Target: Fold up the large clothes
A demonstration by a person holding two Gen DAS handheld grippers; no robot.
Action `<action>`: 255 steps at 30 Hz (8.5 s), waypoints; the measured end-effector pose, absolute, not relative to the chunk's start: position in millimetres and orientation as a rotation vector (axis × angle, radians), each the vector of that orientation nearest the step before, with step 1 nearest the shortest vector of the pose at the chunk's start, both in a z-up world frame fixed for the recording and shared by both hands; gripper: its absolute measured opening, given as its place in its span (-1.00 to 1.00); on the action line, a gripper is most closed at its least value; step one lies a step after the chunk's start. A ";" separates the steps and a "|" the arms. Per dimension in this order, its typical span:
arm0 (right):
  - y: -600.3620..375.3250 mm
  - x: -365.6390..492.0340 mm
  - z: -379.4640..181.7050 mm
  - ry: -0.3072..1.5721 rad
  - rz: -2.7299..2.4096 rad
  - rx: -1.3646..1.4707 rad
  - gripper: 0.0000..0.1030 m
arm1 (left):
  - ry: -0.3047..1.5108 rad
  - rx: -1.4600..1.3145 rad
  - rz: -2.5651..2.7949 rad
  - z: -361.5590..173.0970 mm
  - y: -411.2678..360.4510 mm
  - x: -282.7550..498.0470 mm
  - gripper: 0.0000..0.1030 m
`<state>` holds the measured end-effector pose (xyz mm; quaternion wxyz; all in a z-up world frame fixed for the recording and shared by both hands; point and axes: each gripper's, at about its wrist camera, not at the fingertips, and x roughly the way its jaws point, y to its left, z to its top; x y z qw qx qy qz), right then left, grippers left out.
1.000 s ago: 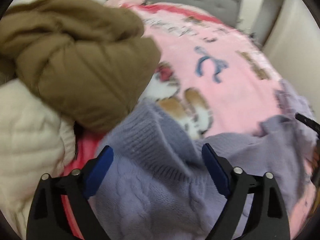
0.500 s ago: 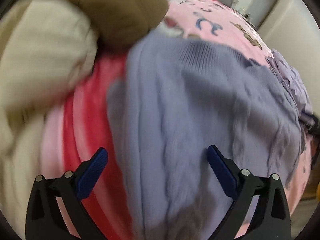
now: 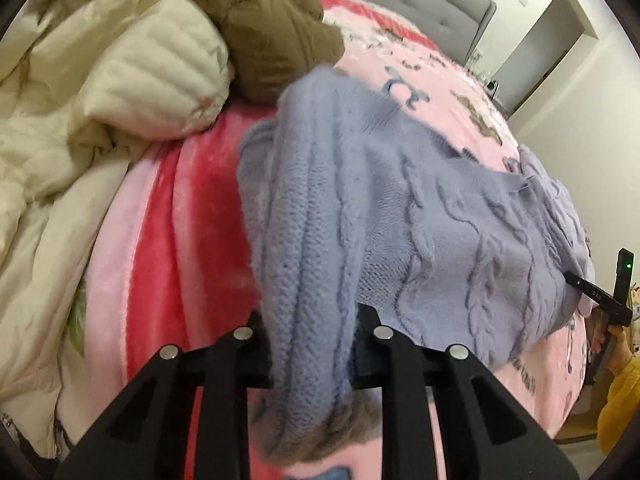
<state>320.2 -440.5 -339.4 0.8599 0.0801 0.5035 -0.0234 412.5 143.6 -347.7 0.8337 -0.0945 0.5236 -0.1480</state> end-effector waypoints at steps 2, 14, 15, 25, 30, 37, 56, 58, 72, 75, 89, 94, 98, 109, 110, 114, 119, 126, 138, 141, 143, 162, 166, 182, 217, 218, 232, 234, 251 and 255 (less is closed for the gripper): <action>-442.8 315.0 -360.8 1.119 -0.069 0.180 -0.77 | 1.148 -0.190 -0.301 -362.9 143.8 410.8 -0.57; -448.9 333.3 -398.7 1.155 -0.120 0.196 -0.43 | 1.183 -0.195 -0.279 -402.8 137.6 437.2 -0.19; -450.5 332.9 -397.3 1.161 -0.121 0.204 -0.38 | 1.186 -0.201 -0.280 -401.9 137.8 437.3 -0.17; -447.5 348.0 -340.9 1.056 -0.011 0.155 0.52 | 1.152 -0.064 -0.367 -354.1 146.7 448.1 0.74; -456.6 378.2 -361.8 1.111 0.033 0.216 0.54 | 1.197 -0.127 -0.363 -359.5 152.2 493.9 0.74; -453.2 402.0 -403.2 1.193 0.048 0.243 0.77 | 1.289 -0.108 -0.404 -393.6 127.9 524.3 0.74; -443.5 420.6 -414.1 1.317 0.168 0.349 0.86 | 1.428 -0.077 -0.516 -412.4 98.9 524.9 0.88; -433.7 424.3 -416.3 1.340 0.147 0.286 0.86 | 1.429 -0.084 -0.514 -416.0 99.4 525.4 0.89; -374.8 426.4 -394.7 1.285 -0.045 0.075 -0.45 | 1.341 -0.016 -0.146 -403.0 70.5 508.5 -0.07; -364.6 423.1 -375.6 1.244 -0.092 0.070 -0.50 | 1.320 -0.004 -0.115 -386.0 57.4 502.9 -0.49; -353.7 311.4 -221.3 1.008 -0.071 0.120 -0.56 | 1.072 -0.260 -0.176 -246.9 90.8 410.6 -0.55; -356.5 244.8 -211.6 1.033 -0.090 0.223 -0.56 | 1.089 -0.361 -0.190 -224.6 119.8 355.2 -0.56; -363.6 206.6 -246.6 1.128 -0.112 0.346 -0.55 | 1.177 -0.261 -0.170 -249.0 141.1 331.9 -0.55; -402.9 159.8 -386.6 1.183 -0.010 0.611 0.02 | 1.325 -0.034 -0.399 -380.1 143.9 325.0 0.12; -403.5 161.2 -390.1 1.191 0.003 0.610 0.11 | 1.341 -0.056 -0.428 -388.4 147.2 332.0 0.36; -389.6 187.6 -409.0 1.298 0.144 0.593 0.64 | 1.390 -0.111 -0.538 -412.6 148.0 343.2 0.65; -363.5 197.5 -416.7 1.336 0.169 0.525 0.69 | 1.447 -0.163 -0.563 -421.9 137.6 350.7 0.70; -346.8 194.5 -407.1 1.341 0.060 0.386 -0.43 | 1.423 -0.005 -0.489 -420.0 105.7 336.8 -0.38; -339.5 184.2 -286.1 1.208 -0.140 0.329 -0.56 | 1.257 -0.237 -0.232 -317.4 106.7 328.6 -0.58; -325.2 183.9 -248.0 1.170 -0.140 0.287 -0.57 | 1.191 -0.222 -0.245 -281.2 99.0 322.9 -0.60; -320.9 181.9 -227.0 1.135 -0.161 0.261 -0.57 | 1.143 -0.221 -0.261 -258.6 97.8 315.6 -0.60; -486.4 139.0 -86.8 0.783 -0.403 0.357 -0.57 | 0.807 -0.151 -0.488 -82.0 -62.9 336.7 -0.61; -570.7 145.0 -80.8 0.759 -0.382 0.362 -0.57 | 0.809 -0.157 -0.466 -73.9 -151.5 355.3 -0.61; -844.2 240.1 -116.0 0.776 -0.377 0.389 -0.56 | 0.905 -0.093 -0.458 -100.5 -437.7 485.3 -0.60; -836.4 260.8 -212.4 0.626 -0.360 0.099 0.51 | 0.713 0.205 -0.619 -209.4 -497.4 519.8 0.75; -829.4 268.1 -217.8 0.663 -0.338 0.078 0.48 | 0.718 0.227 -0.656 -211.7 -504.2 513.4 0.76; -882.9 278.4 -337.1 0.957 -0.453 0.293 0.21 | 1.033 0.300 -0.568 -319.2 -503.8 523.4 0.77; -881.1 288.3 -344.1 0.990 -0.465 0.262 0.26 | 1.032 0.314 -0.559 -321.7 -506.3 523.3 0.80; -820.5 247.9 -241.5 0.856 -0.582 0.276 0.84 | 0.838 0.280 -0.539 -234.0 -502.4 444.5 0.90; -787.7 223.2 -202.2 0.808 -0.617 0.276 0.84 | 0.823 0.244 -0.554 -195.5 -496.5 406.3 0.90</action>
